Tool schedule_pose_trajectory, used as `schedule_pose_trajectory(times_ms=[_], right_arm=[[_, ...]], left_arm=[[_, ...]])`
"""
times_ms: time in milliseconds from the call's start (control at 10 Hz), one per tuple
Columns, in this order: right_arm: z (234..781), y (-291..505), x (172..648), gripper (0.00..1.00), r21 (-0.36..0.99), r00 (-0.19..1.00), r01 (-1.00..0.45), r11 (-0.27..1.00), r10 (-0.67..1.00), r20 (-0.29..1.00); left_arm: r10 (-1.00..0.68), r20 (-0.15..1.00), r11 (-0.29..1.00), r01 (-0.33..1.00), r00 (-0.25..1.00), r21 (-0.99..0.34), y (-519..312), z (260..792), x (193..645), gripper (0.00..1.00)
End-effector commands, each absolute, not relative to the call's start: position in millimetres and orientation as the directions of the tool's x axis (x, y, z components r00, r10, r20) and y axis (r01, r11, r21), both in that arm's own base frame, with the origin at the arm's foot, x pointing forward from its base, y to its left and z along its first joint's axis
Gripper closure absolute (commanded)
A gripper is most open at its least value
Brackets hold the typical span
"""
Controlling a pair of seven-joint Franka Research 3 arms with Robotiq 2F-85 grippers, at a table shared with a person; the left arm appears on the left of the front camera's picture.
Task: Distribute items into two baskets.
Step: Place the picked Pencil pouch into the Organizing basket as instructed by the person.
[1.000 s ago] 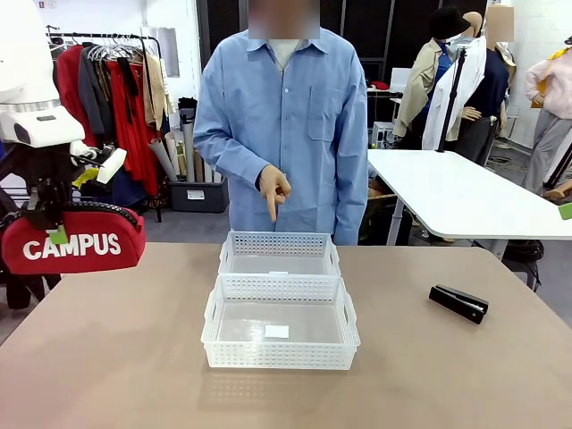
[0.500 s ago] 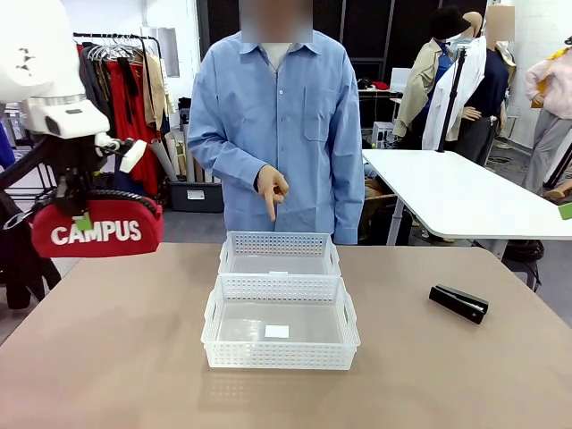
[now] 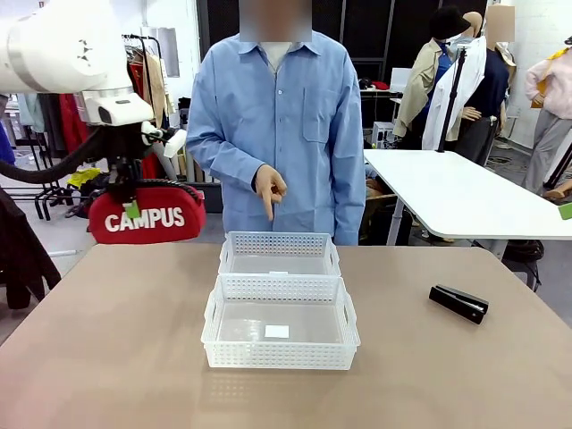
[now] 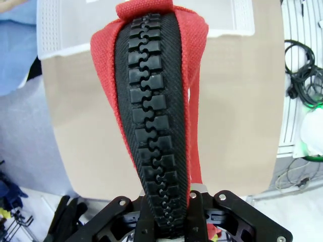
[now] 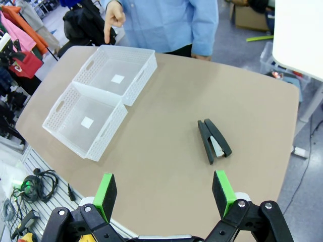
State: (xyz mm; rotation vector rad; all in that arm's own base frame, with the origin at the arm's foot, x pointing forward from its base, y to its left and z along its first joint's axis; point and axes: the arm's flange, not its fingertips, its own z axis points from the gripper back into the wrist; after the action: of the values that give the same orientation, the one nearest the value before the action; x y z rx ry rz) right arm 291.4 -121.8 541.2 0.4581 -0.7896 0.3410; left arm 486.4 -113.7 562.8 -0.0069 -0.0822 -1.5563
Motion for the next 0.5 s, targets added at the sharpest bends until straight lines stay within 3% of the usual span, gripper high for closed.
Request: schedule_pose_trajectory(times_ms=[0,400], right_arm=[[541,-123,291,0.0,0.274,0.652,-0.466,0.841,0.117,0.749],[541,-123,291,0.0,0.274,0.652,-0.466,0.841,0.117,0.749]], left_arm=[[-0.995,0.098,-0.015,1.0,-0.016,0.007,-124,568,501,1.0],[-0.992,0.123,0.007,1.0,0.009,-0.019,-163,565,531,1.0]])
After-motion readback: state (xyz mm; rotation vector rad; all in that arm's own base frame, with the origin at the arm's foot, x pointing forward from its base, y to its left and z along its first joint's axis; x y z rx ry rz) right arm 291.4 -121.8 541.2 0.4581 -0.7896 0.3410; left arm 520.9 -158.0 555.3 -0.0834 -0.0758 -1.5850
